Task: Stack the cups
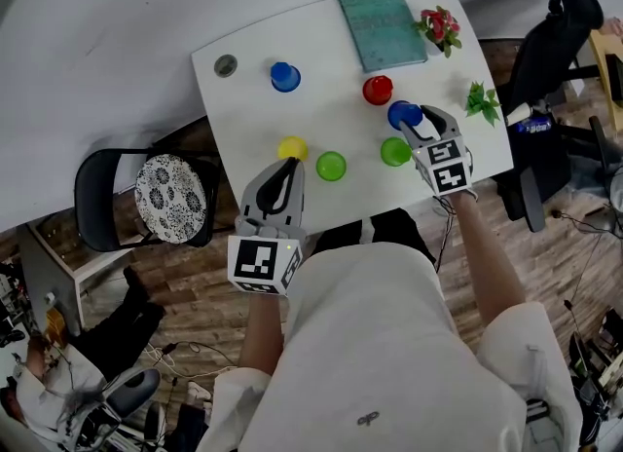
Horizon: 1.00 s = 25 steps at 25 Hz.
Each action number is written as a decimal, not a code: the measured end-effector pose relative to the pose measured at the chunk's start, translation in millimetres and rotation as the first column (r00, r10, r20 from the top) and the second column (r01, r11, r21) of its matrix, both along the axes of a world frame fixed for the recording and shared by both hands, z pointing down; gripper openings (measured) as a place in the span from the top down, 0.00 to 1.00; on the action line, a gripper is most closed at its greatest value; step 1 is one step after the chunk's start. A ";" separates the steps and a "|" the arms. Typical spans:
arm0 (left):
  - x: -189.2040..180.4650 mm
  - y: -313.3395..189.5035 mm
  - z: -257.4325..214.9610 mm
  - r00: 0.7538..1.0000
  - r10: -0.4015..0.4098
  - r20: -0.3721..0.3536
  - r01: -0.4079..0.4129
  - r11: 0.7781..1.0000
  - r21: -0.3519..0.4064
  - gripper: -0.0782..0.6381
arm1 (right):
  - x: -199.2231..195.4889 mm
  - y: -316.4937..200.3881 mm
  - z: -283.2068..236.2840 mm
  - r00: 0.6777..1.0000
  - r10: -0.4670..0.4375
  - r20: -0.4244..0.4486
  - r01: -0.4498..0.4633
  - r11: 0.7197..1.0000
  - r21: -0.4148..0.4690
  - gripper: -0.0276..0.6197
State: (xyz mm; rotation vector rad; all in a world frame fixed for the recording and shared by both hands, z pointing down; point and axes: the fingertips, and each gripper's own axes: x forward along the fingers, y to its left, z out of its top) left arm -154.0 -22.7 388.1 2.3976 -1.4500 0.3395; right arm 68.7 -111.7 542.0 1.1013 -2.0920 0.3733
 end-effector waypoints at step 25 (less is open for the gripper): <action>14.7 -10.0 -2.7 0.999 0.043 -0.016 -0.042 0.999 0.018 0.85 | -70.0 57.8 -75.5 0.979 -0.199 0.032 0.195 0.976 0.092 0.62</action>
